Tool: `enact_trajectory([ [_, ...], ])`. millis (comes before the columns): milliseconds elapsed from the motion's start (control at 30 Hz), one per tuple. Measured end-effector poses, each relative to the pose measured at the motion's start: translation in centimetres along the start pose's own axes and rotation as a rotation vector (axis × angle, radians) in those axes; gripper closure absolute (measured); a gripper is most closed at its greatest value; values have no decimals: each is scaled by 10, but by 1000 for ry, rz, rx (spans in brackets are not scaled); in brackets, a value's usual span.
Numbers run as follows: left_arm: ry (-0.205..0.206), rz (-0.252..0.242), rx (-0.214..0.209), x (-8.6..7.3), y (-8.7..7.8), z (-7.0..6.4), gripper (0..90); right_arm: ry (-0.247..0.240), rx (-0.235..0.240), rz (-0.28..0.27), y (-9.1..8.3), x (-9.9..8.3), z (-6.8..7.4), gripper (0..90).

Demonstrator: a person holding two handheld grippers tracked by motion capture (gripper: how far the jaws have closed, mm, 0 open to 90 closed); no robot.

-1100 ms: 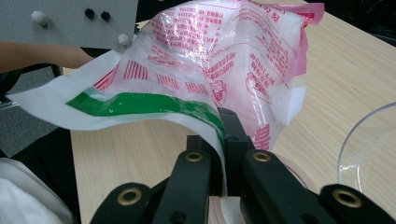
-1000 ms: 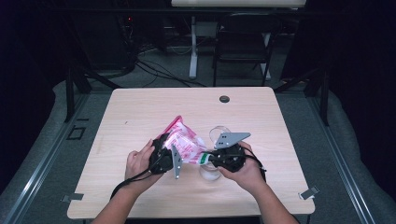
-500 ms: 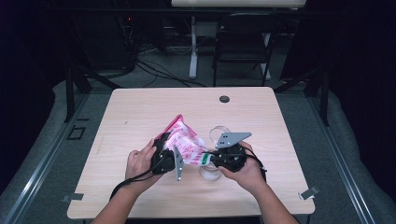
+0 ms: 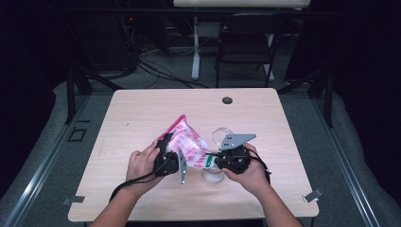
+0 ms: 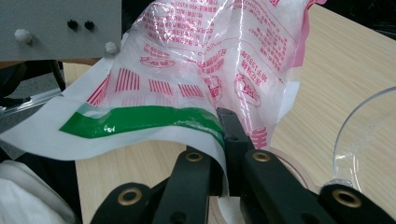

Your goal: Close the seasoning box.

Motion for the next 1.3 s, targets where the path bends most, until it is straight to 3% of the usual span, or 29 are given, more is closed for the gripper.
enact_trajectory([
  [1300, 102, -22, 30, 12, 1, 5, 610, 20, 2, 8, -5, -4, -7, 900],
])
Point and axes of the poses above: each handheld gripper's, and its own axes: y roughly forward along the jaws, x roughly out of its top, z roughly to its left, the point moved 6 cm from there along y, roughly forward along the jaws, and after that the axes turned 12 degrees about -z, right-handed, at the moved point
